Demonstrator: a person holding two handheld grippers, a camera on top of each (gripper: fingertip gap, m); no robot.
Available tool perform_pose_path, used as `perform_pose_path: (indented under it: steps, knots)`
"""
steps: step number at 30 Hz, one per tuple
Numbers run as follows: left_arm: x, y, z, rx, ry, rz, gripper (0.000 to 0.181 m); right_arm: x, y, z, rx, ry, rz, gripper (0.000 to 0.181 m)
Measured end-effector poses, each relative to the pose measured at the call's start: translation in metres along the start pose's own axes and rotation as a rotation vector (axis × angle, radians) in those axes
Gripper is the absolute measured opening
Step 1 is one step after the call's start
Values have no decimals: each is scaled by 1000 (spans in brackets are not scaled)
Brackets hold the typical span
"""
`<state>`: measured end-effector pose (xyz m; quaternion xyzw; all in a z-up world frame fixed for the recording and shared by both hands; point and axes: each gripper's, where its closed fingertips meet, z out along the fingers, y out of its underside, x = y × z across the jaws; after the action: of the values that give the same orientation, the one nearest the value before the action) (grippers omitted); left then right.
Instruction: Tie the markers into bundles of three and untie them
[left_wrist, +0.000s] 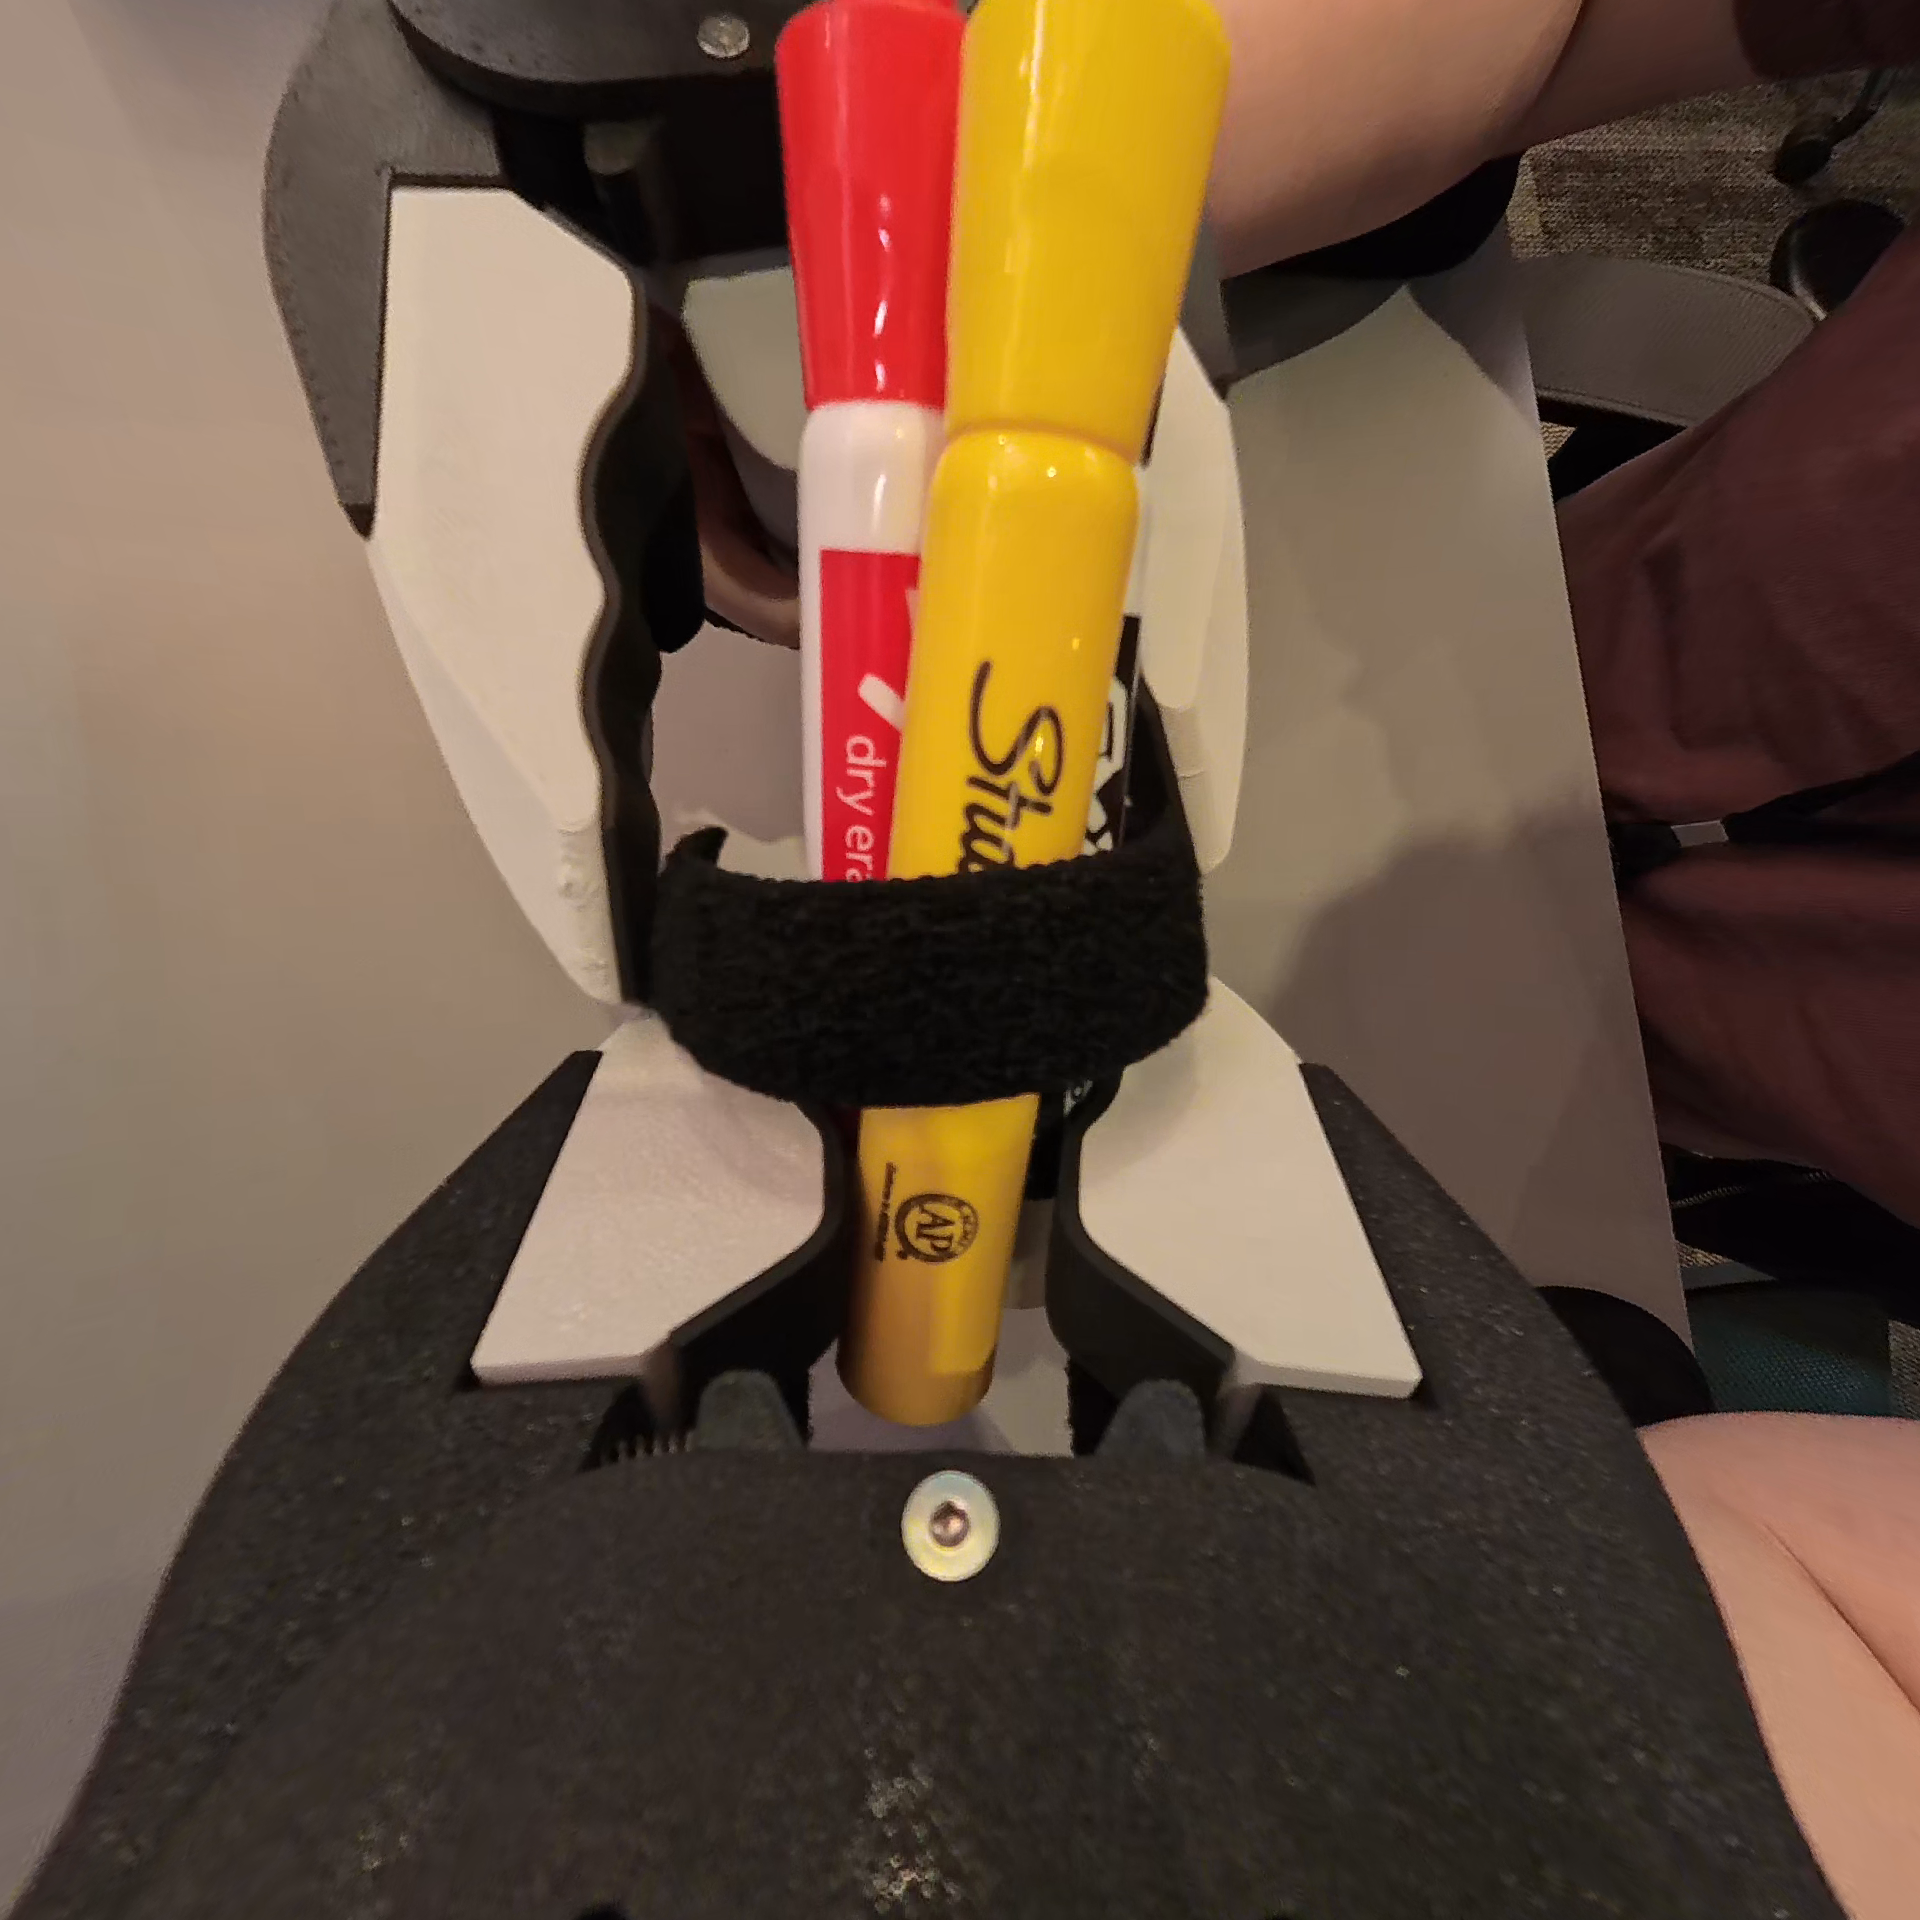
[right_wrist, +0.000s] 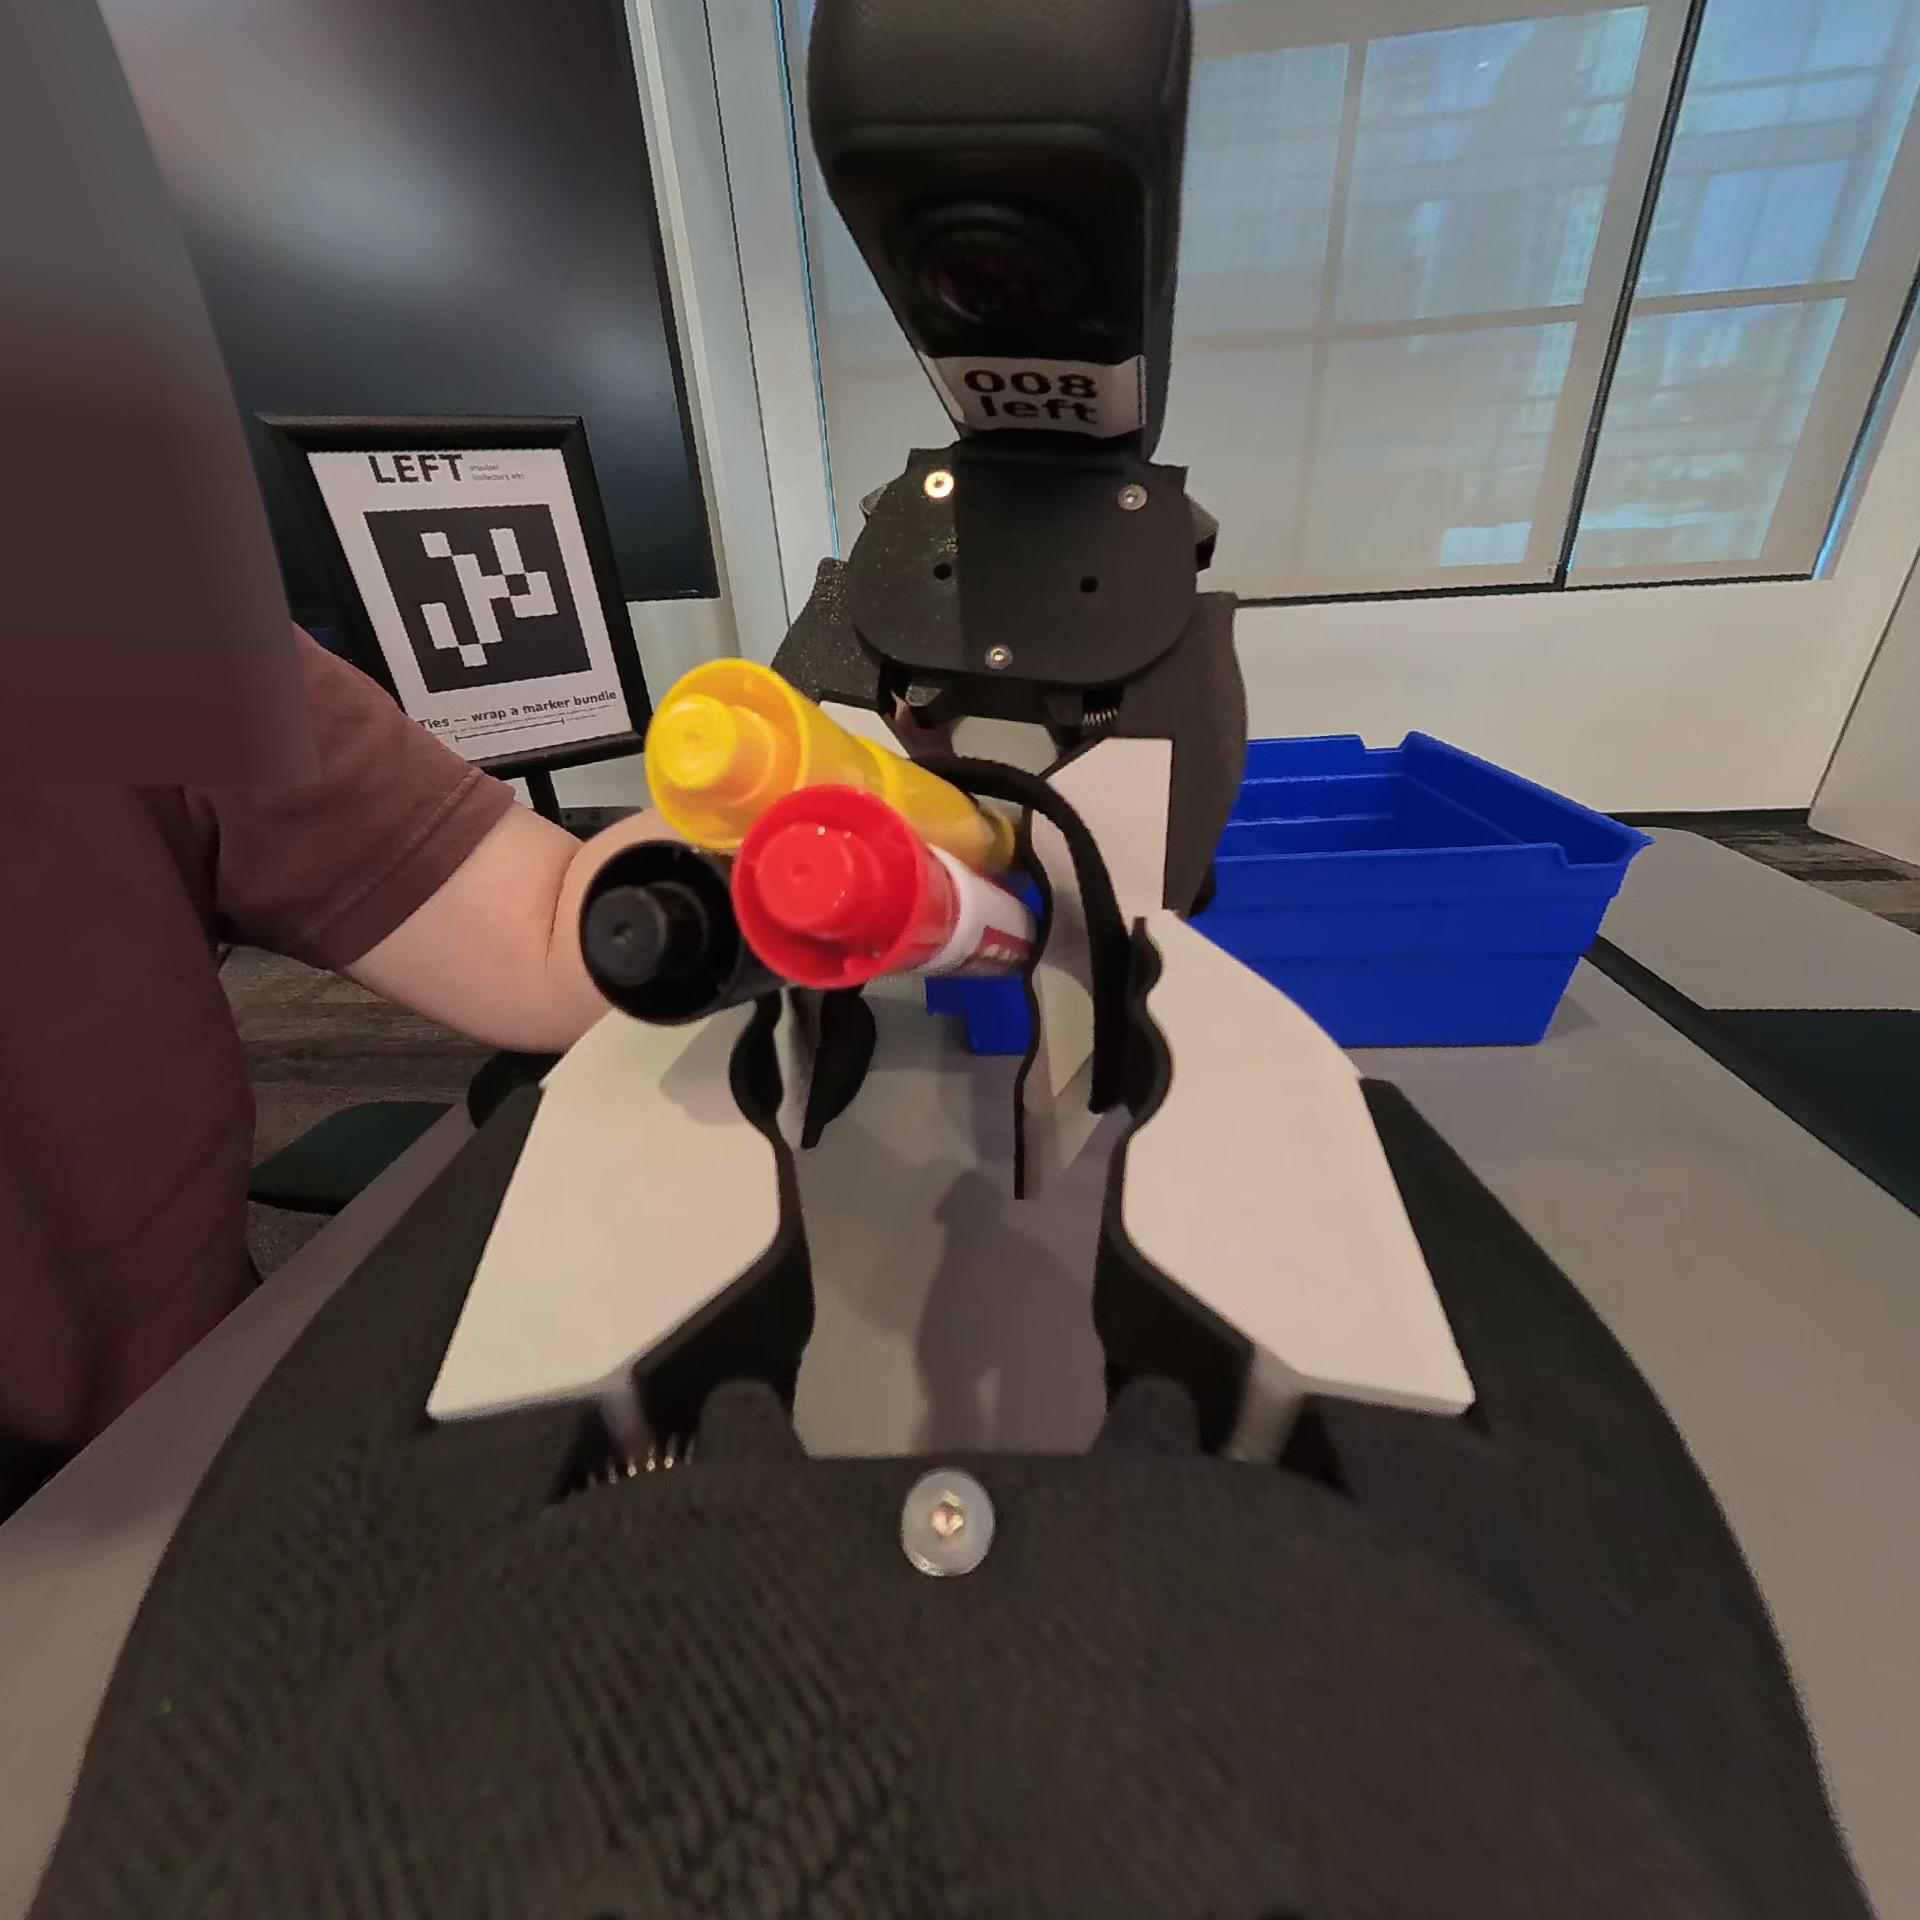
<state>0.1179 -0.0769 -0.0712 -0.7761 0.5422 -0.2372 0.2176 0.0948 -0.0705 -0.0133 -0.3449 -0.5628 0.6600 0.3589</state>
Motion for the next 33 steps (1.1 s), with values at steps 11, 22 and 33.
perform_pose_path:
  steps: [11,22,33]
  knots:
    - [1,0,0,1,2,1,43,-3,2,0,-4,-19,-16,66]
    - [0,-2,-4,22,-2,1,43,-5,1,0,-2,17,-104,58]
    - [0,-4,-8,34,-15,8,43,0,-2,-3,20,42,-68,59]
